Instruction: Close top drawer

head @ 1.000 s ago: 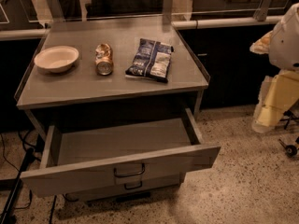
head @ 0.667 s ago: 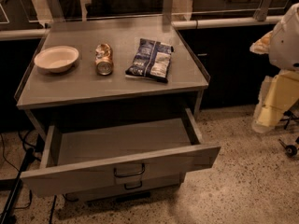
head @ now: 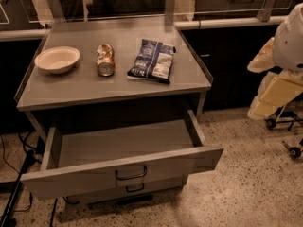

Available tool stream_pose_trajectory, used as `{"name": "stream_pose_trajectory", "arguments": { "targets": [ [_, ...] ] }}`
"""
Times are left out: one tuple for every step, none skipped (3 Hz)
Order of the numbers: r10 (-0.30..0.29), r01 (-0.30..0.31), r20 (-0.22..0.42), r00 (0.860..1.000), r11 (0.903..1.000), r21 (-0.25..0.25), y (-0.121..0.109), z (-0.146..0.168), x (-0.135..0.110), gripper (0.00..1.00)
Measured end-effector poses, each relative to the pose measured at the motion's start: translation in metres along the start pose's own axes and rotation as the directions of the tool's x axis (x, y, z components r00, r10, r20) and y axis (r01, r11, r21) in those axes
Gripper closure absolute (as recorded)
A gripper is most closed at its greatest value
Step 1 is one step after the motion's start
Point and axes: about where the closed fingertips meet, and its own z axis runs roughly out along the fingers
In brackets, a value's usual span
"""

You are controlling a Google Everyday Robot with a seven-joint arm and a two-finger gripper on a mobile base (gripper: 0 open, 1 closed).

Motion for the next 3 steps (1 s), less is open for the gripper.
{"name": "stream_pose_trajectory", "arguments": {
  "targets": [
    [0.000,0.000,0.000,1.000,1.0000,0.000,0.0000,0.0000,0.0000,0.58],
    [0.000,0.000,0.000,1.000,1.0000,0.000,0.0000,0.0000,0.0000,0.81],
    [0.000,0.000,0.000,1.000,1.0000,0.000,0.0000,0.0000,0.0000,1.00]
  ]
}}
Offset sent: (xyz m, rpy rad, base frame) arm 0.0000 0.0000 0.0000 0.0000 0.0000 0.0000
